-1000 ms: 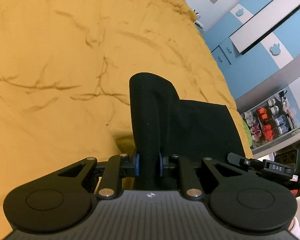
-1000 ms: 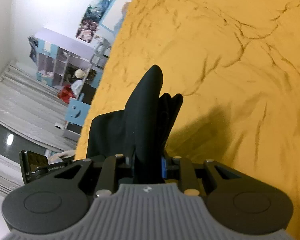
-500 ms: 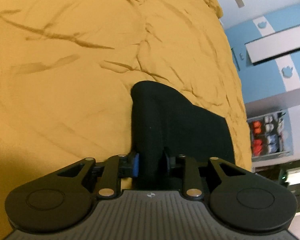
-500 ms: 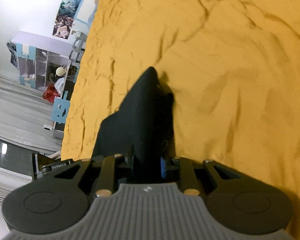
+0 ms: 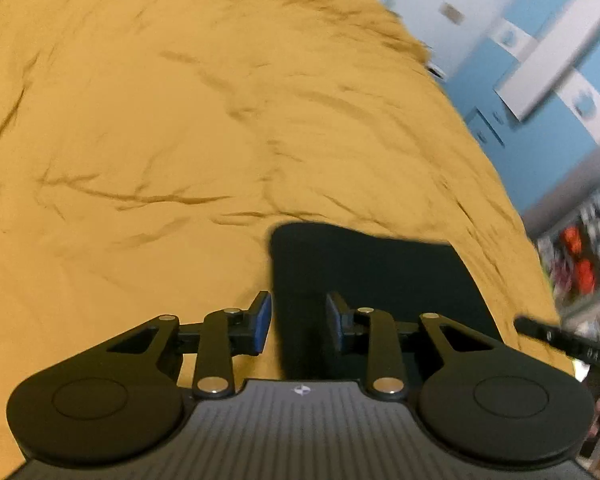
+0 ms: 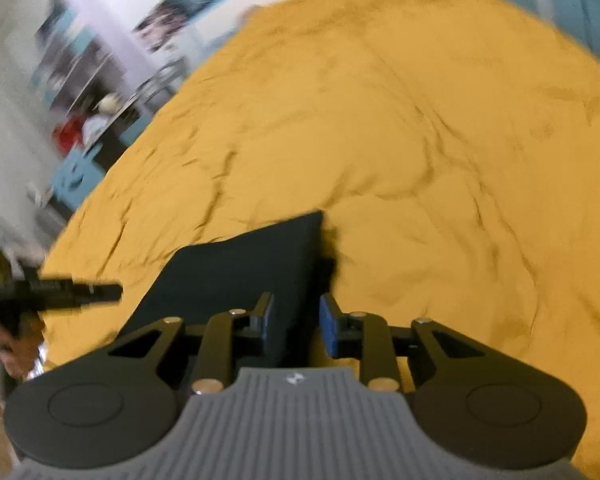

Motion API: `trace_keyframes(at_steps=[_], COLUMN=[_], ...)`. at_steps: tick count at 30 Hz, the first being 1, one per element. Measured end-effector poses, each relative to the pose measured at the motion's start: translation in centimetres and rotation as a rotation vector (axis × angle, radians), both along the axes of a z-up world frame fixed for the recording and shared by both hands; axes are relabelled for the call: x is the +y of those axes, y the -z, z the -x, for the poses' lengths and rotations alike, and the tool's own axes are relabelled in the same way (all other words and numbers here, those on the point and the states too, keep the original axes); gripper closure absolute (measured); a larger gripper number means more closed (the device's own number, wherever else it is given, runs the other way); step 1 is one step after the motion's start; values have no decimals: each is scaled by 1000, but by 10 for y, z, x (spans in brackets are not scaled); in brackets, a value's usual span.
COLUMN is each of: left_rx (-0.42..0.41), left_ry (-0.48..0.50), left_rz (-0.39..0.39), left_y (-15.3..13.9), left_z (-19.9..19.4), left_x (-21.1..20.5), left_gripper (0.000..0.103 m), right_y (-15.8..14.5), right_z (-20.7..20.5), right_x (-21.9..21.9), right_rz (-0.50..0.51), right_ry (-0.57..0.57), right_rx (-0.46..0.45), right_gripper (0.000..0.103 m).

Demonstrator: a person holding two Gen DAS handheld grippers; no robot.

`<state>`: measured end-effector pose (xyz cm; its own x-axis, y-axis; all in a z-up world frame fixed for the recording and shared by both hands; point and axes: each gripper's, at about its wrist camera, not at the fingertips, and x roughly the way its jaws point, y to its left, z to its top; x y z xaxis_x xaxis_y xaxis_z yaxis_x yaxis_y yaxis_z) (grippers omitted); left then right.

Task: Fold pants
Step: 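Lay the folded trousers down on the bed and open both grippers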

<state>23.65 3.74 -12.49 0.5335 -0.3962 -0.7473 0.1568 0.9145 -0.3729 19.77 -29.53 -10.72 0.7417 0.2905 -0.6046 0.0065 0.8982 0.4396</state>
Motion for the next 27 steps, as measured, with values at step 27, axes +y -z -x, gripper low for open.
trace_keyframes(at_steps=[27], left_rx=[-139], left_ry=[62], left_rz=[-198], left_y=[-15], left_z=[141], left_x=[-45], left_gripper=[50], right_y=[-15], right_z=[87], right_x=[81], right_rz=[431], right_ry=[-111], right_rx=[-49], right_gripper=[49])
